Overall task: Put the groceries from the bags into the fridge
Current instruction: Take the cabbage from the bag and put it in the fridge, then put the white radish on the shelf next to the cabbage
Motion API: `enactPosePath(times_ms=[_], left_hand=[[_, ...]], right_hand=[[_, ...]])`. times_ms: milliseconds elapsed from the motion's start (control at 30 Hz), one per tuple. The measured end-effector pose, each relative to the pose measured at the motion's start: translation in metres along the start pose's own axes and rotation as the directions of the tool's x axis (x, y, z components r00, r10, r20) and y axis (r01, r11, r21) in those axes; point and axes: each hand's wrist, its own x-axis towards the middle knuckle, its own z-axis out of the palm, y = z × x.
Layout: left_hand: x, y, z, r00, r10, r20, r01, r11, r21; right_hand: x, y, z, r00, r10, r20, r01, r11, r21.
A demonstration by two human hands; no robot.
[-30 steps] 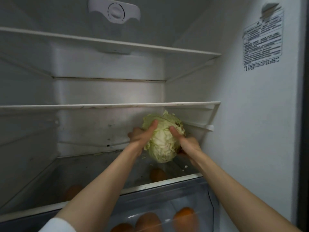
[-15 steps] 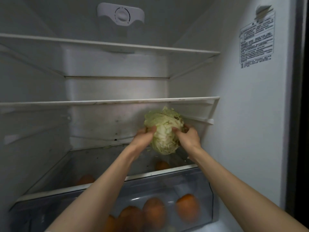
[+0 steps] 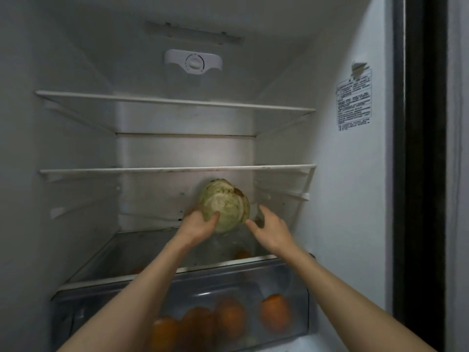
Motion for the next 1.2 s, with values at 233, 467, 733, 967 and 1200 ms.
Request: enactPosePath(times_ms=[233,467,733,967,1200], left_hand=[[-0.097,0.030,-0.020,0.992,0.094,-0.082,-0.052,0.908,0.415],[-0.235,0.057,-0.024,0.994,0.057,-0.089,0.001,0.836,0.549],[-0.379,0.066,-0.063,0.990,0.034,-0.136,0.061,0.772,0.633],[-0.524,0.031,-0.089,0.978,-0.077,-0.194,0.184,0.760,0.623],[-0.703,-0.030,-0.130,0.933,-0.277,-0.230,0.360,0.749,0.556]], right_hand=[[-0.061,-0.013,-0.016,0.978,-0.200,0.063,0.209,0.946,-0.248],[-0.169,-0.024,-0.034,0.940,-0.256,0.226,0.313,0.911,-0.268],[-0.290,-0.064,-0.038,0.885,-0.320,0.339,0.402,0.891,-0.211],[-0.417,-0.101,0.010,0.805,-0.335,0.489,0.434,0.895,-0.102],[-0.576,-0.159,0.080,0.660,-0.348,0.666,0.454,0.891,0.016]])
